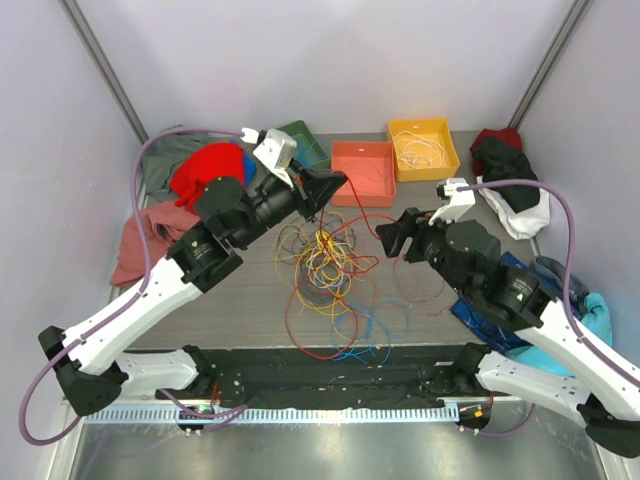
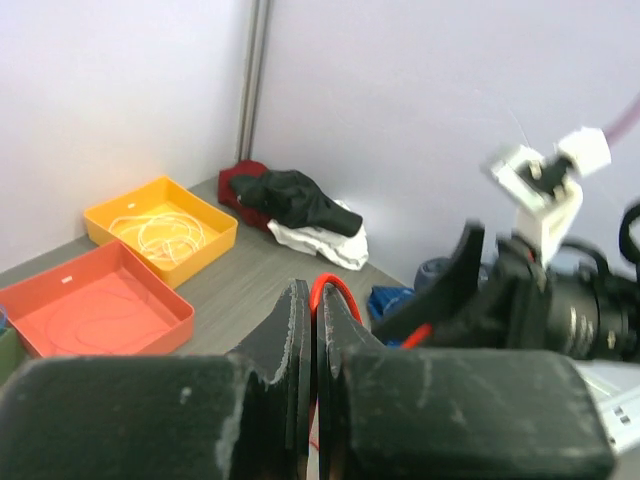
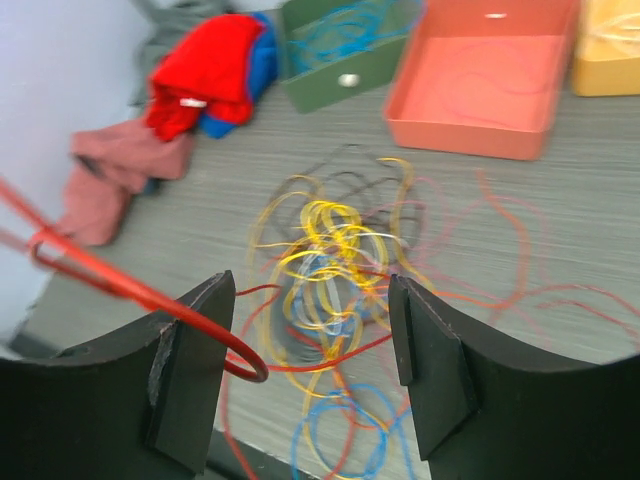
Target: Untangle the cables
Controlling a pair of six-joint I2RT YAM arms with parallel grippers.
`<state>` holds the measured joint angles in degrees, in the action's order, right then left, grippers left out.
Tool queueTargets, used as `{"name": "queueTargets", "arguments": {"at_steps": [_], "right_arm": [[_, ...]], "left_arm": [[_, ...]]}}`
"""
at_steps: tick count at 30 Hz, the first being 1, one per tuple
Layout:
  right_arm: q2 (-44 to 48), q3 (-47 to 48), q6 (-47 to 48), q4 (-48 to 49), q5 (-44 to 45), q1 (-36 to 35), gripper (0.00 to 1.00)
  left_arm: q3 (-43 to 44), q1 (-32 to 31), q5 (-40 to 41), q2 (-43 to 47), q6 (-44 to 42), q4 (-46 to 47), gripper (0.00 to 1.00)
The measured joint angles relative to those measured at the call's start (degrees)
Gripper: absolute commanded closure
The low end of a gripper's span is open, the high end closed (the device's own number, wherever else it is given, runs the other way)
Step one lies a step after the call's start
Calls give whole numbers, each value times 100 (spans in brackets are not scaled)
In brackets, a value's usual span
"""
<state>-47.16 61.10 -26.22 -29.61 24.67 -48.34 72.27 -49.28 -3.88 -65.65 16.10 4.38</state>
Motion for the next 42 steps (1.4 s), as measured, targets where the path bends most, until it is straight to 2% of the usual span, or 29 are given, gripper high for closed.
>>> {"name": "queueTargets", "arguments": {"at_steps": [6, 11, 22, 24, 28, 32, 36, 42], "right_arm": [[422, -885, -140, 831, -1049, 4, 31], [448, -1368, -160, 1475, -1639, 9, 30], [-144, -1762, -188, 3001, -2723, 9, 31], [-236, -1729, -184, 3003, -2647, 9, 33], [-295, -1447, -118, 2409, -1939, 9, 33], [448, -1419, -35, 1862, -1038, 9, 32], [1261, -918, 168, 1443, -361, 9, 31], [1884, -380, 348, 1440, -192, 9, 31]], "left_arm": [[627, 70, 101, -407, -4, -103, 100], [745, 81, 101, -525, 2, -140, 100], [1255, 94, 13, -820, 57, -146, 100], [1296, 96, -15, -837, 68, -142, 100], [1294, 98, 70, -833, 13, -164, 100], [1174, 131, 365, -745, -81, -260, 100], [837, 299, 693, -605, -131, -350, 100], [302, 584, 885, -603, 35, -509, 100]]}}
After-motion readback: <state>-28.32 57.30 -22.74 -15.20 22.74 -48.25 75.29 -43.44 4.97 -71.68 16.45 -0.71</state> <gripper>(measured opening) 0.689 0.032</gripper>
